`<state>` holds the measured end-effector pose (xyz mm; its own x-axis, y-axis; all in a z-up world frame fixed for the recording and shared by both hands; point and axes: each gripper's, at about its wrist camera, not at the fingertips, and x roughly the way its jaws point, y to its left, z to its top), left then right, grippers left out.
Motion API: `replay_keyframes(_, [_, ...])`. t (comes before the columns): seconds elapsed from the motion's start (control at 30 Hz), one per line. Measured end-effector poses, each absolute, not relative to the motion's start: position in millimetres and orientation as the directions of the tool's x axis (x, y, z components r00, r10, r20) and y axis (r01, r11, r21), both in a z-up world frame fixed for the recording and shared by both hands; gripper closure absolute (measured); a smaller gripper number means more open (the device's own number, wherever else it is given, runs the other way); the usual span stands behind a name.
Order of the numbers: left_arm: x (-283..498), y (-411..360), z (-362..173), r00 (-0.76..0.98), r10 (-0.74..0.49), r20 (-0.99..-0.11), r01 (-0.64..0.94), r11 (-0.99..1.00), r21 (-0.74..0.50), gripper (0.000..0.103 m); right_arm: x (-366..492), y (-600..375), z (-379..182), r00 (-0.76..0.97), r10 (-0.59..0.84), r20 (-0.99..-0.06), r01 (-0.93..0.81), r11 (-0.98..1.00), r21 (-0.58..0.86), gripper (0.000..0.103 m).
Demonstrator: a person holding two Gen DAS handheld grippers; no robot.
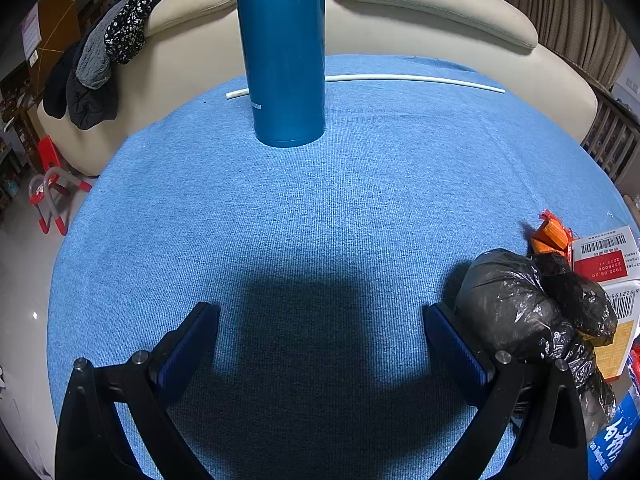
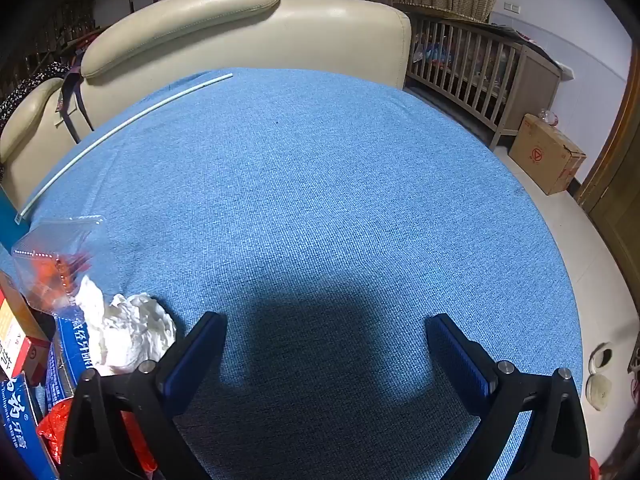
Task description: Collect trash
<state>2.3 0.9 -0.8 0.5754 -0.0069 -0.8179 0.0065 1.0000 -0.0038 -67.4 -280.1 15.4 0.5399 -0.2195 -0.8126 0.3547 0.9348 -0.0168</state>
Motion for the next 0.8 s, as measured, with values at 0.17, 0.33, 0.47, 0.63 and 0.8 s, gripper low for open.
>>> replay_keyframes(0.17, [3.6,1.7,-1.2,0.575,-0.007,-0.818,0.007,1.000,-0.004,0.000,-67.3,-280.0,15.7,0.540,-0.220,-0.813,0.355,0.935,-0.017,0.000])
replay_keyframes(0.33, [2.5,1.4,-1.0,0.575,-0.007,-0.818,0.007,1.000,-0.003,0.000,-67.2,-279.8,15.6,0.540,-0.220,-0.812,0.355,0.935,-0.017,0.000])
replay_keyframes(0.47, [2.4,1.5,-1.0,0.576,-0.007,-0.818,0.007,1.000,-0.004,0.000,-67.0,-279.7,15.4,0.540,-0.220,-0.812,0.355,0.935,-0.017,0.000])
replay_keyframes(0.63, [1.7,2.4,-0.5,0.575,-0.019,-0.818,0.026,1.000,-0.004,0.000,-67.1,-279.8,15.2,0.540,-0.219,-0.812,0.354,0.935,-0.017,0.000])
replay_keyframes(0.8, [1.4,2.1,-0.3,0.575,-0.018,-0.818,0.027,1.000,-0.003,0.000,-67.9,-279.9,15.2,0.540,-0.220,-0.812,0.355,0.935,-0.017,0.000])
